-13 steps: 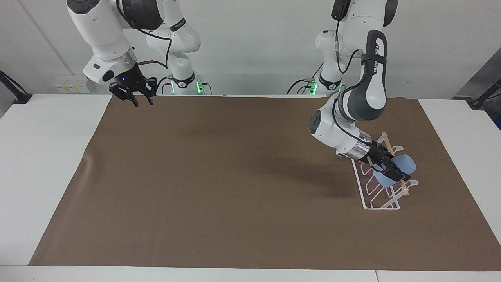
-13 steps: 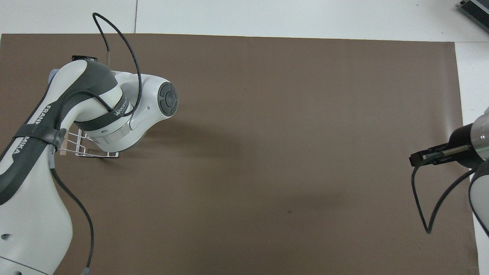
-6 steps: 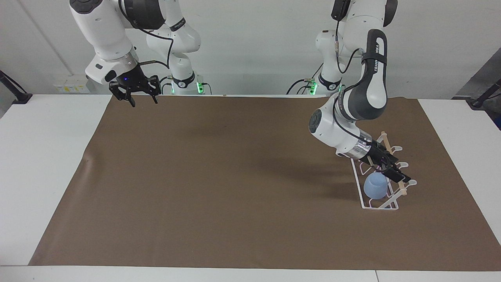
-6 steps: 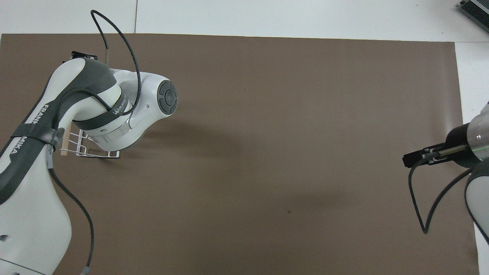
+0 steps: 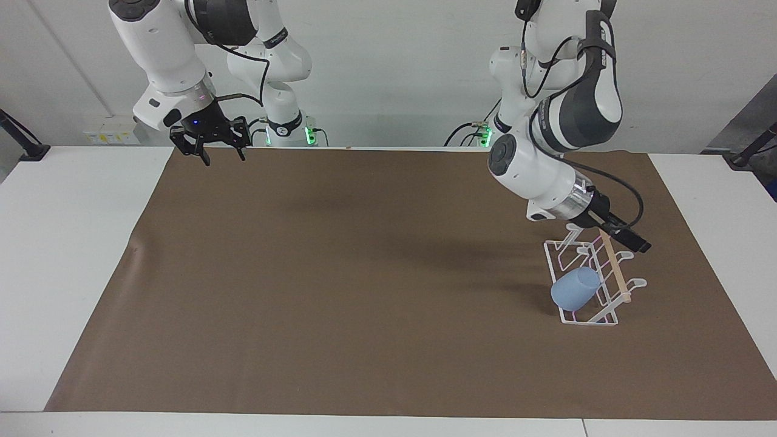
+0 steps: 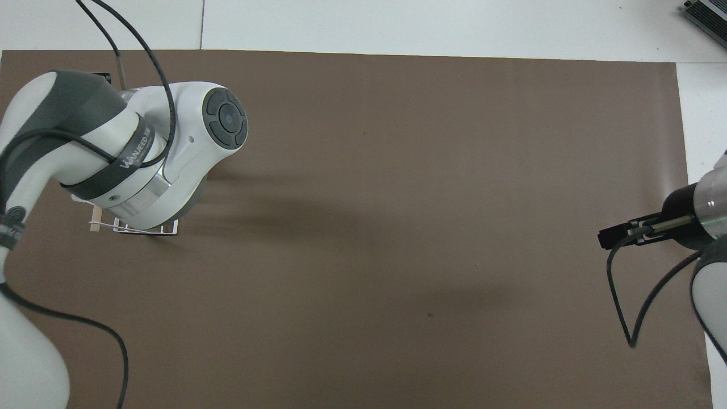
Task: Hang cup on cup holder
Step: 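Open the left gripper and draw it back from the rack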
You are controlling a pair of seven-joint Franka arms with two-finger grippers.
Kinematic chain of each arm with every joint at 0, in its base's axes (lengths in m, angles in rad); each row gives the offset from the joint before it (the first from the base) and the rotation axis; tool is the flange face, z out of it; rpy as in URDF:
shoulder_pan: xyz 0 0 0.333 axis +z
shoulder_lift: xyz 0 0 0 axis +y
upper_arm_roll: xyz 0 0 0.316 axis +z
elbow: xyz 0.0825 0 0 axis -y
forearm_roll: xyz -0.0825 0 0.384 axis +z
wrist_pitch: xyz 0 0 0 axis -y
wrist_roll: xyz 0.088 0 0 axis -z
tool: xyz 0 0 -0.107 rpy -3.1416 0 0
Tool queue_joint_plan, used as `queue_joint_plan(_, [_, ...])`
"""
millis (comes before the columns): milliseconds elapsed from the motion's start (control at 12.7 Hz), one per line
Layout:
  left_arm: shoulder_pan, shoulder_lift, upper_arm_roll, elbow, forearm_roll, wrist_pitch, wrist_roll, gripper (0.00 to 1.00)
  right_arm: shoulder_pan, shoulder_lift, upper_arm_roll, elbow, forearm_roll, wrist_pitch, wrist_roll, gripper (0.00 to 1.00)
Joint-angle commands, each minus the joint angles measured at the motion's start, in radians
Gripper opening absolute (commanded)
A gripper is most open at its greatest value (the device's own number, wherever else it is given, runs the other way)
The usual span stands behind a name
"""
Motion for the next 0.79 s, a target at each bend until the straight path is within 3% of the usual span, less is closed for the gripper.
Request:
queue_joint_plan(0, [-0.010, -0.081, 0.000, -0.006, -0.176, -0.075, -0.111, 1.00, 0.002, -0.012, -0.005, -0.015, 0.020, 0.020, -0.015, 0.77])
queue_joint_plan(79, [-0.006, -0.108, 0.000, -0.006, -0.217, -0.088, -0.119, 1.00, 0.002, -0.011, -0.005, -0.015, 0.020, 0.021, -0.015, 0.77])
queue_joint_plan(315, [0.051, -0.228, 0.014, -0.020, -0.516, -0.074, -0.122, 1.00, 0.002, -0.011, -0.005, -0.015, 0.020, 0.035, -0.014, 0.82])
queue_joint_plan(551, [0.089, -0.256, 0.015, -0.013, -0.599, -0.066, -0.172, 1.00, 0.001, -0.011, -0.005, -0.015, 0.020, 0.035, -0.014, 0.98])
queue_joint_plan(709, [0.123, -0.280, 0.015, -0.017, -0.693, -0.077, -0.336, 1.00, -0.004, -0.011, -0.005, -0.015, 0.020, 0.039, -0.014, 1.00])
